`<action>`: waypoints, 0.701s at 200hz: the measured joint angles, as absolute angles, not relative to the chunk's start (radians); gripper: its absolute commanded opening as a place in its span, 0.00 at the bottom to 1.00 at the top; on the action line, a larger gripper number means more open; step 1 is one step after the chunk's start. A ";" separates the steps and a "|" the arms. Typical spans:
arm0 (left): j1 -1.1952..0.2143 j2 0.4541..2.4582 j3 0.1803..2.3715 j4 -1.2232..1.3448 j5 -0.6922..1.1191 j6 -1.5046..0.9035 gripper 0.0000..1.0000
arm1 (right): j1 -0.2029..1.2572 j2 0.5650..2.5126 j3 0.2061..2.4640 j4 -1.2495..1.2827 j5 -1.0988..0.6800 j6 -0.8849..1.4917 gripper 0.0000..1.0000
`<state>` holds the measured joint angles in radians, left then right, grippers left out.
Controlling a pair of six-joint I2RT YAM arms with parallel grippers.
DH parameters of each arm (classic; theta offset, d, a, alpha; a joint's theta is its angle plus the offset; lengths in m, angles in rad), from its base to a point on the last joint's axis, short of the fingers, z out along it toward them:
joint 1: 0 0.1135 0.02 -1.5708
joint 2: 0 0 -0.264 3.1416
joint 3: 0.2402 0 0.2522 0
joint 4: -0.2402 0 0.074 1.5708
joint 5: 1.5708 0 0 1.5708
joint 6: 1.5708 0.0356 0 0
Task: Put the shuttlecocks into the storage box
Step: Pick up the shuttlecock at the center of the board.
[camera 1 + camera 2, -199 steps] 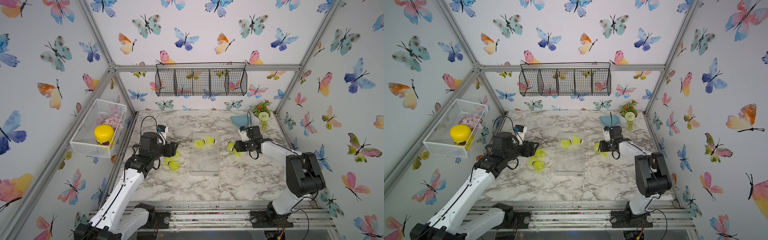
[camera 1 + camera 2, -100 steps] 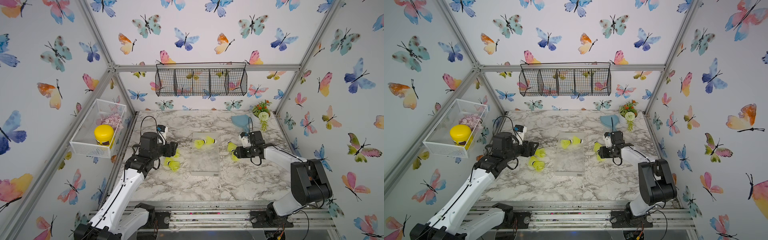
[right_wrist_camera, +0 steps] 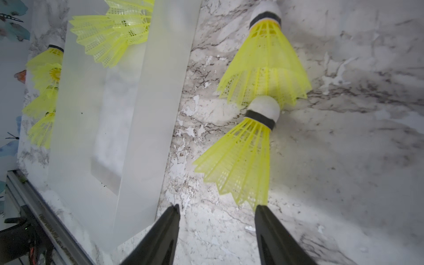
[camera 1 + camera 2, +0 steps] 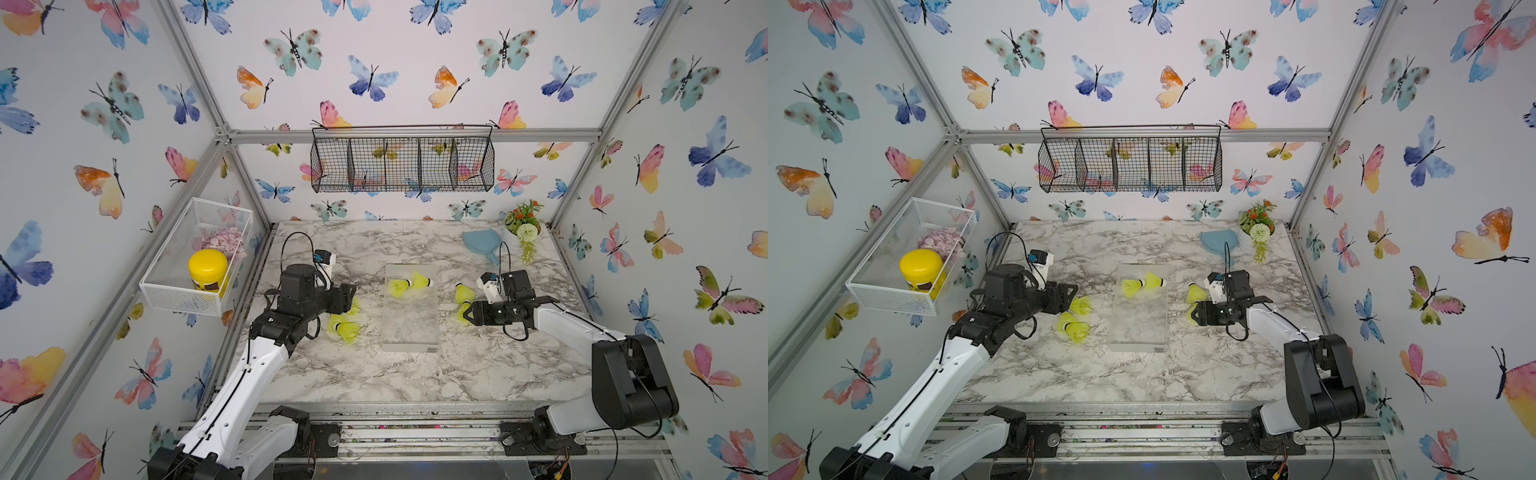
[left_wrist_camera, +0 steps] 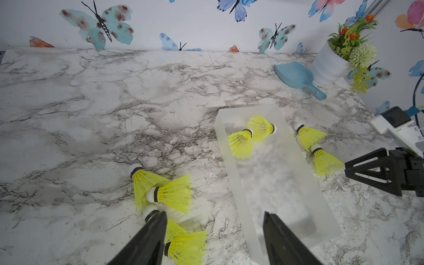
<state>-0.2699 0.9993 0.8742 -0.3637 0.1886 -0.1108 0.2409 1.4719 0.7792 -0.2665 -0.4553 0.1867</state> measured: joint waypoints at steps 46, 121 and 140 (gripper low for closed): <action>-0.270 0.999 0.874 -0.364 0.189 -0.111 0.72 | 0.241 1.510 0.759 -0.194 -0.557 0.195 0.59; -0.270 0.999 0.874 -0.364 0.189 -0.111 0.72 | 0.242 1.600 0.791 -0.066 -0.657 0.218 0.59; -0.270 0.999 0.875 -0.364 0.189 -0.111 0.71 | 0.246 1.637 0.812 -0.034 -0.673 0.220 0.59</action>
